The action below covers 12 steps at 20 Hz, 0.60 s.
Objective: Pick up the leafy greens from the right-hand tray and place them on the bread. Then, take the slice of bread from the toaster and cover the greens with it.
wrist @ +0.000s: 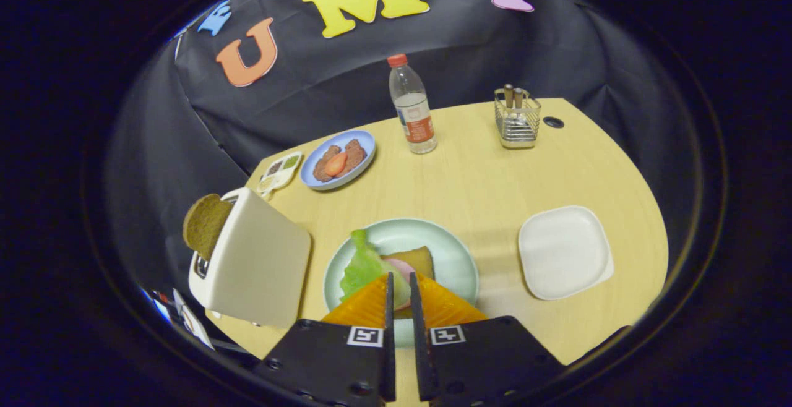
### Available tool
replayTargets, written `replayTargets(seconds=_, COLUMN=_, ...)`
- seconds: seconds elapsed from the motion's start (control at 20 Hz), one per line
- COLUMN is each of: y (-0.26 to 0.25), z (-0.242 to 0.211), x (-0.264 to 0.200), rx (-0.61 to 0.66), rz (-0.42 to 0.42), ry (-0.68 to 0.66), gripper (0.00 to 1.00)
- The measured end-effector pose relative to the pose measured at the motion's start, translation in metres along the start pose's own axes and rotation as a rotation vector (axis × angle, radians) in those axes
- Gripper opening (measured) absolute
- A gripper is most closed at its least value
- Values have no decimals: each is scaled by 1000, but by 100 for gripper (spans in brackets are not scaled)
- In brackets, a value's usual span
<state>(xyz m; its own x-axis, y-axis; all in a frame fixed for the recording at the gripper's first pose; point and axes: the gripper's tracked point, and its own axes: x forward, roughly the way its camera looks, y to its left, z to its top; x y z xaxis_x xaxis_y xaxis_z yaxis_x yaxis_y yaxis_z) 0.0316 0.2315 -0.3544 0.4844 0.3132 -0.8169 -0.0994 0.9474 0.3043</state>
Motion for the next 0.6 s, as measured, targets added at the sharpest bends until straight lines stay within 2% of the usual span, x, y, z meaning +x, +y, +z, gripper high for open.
replayTargets(seconds=0.15, y=-6, z=4, x=-1, rx=-37, rz=-24, ry=-24, gripper=37)
replayTargets(seconds=0.3, y=-5, z=16, x=-12, rx=-80, rz=-55, ry=-78, gripper=87)
replayTargets(seconds=0.4, y=4, z=34, x=-30, rx=-110, rz=-88, ry=-155, gripper=97)
replayTargets(seconds=0.6, y=49, z=71, x=-75, rx=-173, rz=-107, ry=-345, gripper=96)
